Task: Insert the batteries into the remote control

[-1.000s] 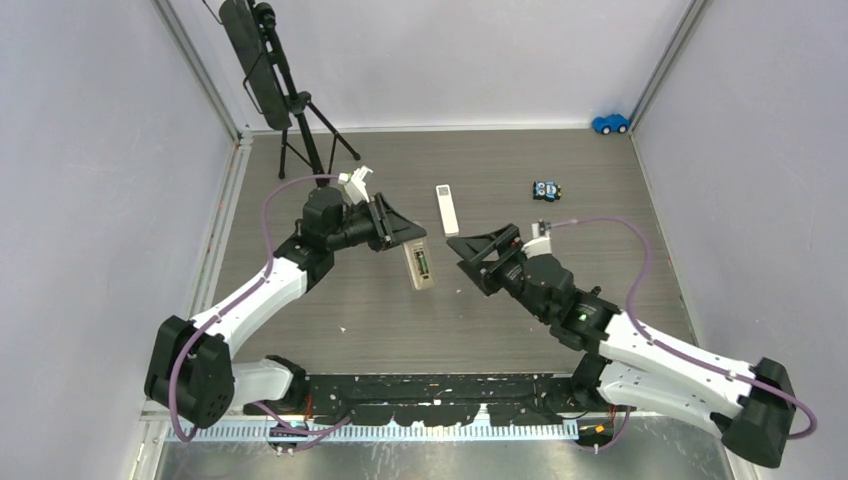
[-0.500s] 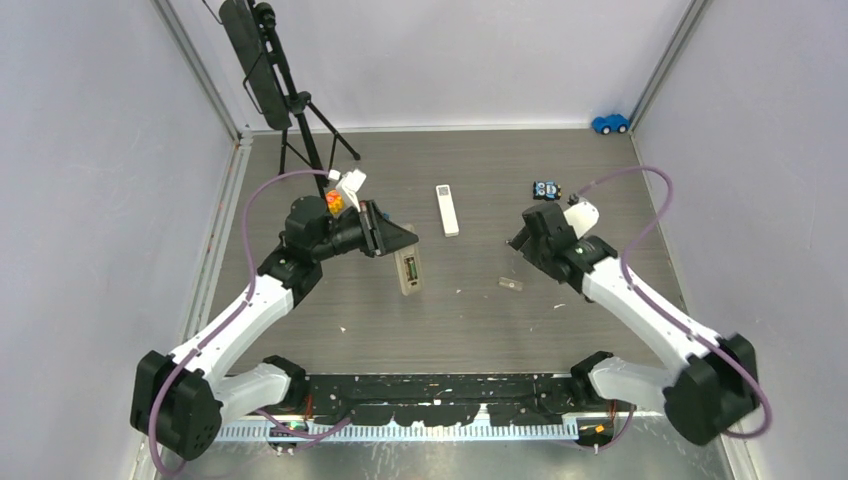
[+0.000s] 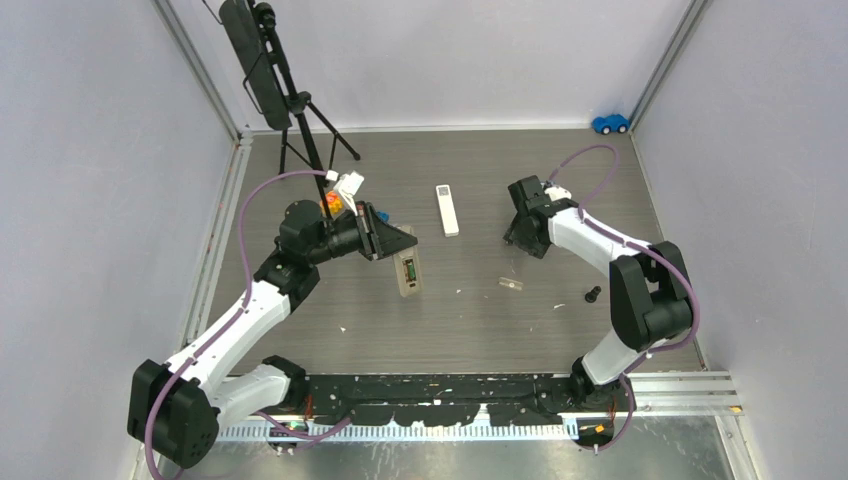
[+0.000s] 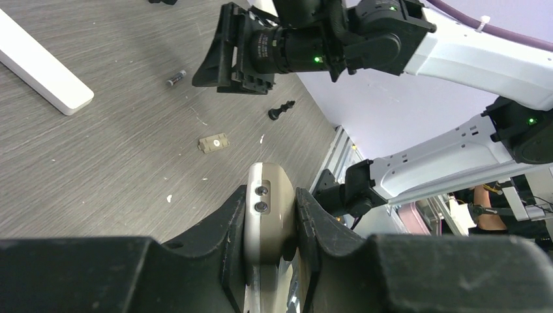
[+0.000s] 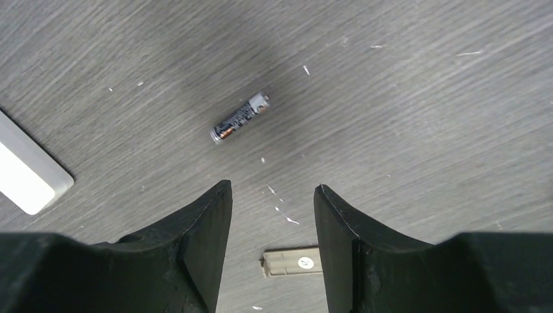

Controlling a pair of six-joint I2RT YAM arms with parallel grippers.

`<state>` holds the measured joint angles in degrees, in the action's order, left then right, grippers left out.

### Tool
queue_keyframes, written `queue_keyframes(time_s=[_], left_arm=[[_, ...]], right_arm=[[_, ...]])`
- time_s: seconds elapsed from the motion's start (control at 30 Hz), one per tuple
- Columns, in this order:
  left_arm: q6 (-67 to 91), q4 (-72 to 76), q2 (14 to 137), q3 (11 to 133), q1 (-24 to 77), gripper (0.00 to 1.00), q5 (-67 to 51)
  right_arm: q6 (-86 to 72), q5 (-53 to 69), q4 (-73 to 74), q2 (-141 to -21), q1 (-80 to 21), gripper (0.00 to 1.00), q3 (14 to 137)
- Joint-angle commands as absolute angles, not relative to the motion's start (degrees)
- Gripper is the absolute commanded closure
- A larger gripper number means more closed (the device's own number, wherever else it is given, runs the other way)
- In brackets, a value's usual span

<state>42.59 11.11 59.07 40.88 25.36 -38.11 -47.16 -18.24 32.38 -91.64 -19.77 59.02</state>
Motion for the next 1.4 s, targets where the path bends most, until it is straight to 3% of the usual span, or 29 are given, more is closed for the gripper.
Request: queue_keyframes(time_s=[0.0,0.2,0.33,0.6,0.8,1.07,1.37], left_arm=[[41.74,15.77,57.99,40.74,25.22,1.00,-39.25],[42.46,16.39,58.27,40.44,25.22,1.00,-39.29],[42.22,15.89,57.94,40.34,25.22,1.00,-38.94],[41.29,14.14,57.14,40.58,25.22,1.00,-38.11],[41.22,13.62,57.19,40.82,25.22,1.00,-37.84],[39.39,10.74,58.01,42.85,25.14,1.00,-37.97],[38.08,9.93,58.66,42.98,25.14,1.00,-37.79]], right_arm=[[-50.09,-18.75,28.94,-94.22,-19.83,0.45,62.38],[-48.00,-20.92,28.92,-98.20,-19.78,0.53,65.19],[-42.21,-21.31,30.16,-99.58,-19.78,0.52,67.27],[-6.24,-10.29,31.78,-98.19,-19.69,0.42,68.32],[6.14,-9.92,35.24,-100.60,-18.55,0.42,70.66],[14.42,-0.83,41.68,-110.49,-15.34,0.42,80.10],[18.72,4.82,42.96,-112.71,-13.98,0.46,82.46]])
